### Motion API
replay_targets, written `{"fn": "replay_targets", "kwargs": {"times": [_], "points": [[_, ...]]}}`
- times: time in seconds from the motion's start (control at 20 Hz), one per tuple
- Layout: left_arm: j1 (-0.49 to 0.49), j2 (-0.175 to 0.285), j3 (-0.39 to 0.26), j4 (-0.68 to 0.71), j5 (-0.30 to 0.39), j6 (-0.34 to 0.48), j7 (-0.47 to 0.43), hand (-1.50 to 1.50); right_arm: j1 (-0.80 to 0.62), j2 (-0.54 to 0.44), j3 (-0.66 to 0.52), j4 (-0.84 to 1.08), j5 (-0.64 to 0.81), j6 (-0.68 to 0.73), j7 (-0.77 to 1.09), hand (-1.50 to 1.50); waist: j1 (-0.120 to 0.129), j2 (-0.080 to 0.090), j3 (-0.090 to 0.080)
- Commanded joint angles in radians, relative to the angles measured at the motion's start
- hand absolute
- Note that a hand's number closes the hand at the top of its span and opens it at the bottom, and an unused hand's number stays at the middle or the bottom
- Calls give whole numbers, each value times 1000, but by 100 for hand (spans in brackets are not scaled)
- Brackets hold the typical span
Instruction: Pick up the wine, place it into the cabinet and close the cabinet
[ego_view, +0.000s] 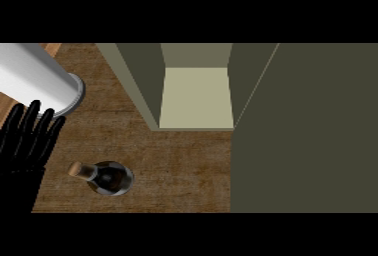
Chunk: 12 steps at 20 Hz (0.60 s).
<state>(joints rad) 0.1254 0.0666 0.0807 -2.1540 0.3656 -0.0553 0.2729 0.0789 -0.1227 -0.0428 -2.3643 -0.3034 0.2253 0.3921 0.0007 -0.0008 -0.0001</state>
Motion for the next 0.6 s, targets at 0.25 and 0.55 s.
{"fn": "replay_targets", "kwargs": {"times": [0.25,0.55], "points": [[63,78,151,146,79,-159,-114,-150,14,37,37,-45,19,-9,17,-150,2,0,0],[100,12,108,320,-30,-211,-268,-150,-22,47,45,-12,60,-25,23,-150,0,1,0]]}}
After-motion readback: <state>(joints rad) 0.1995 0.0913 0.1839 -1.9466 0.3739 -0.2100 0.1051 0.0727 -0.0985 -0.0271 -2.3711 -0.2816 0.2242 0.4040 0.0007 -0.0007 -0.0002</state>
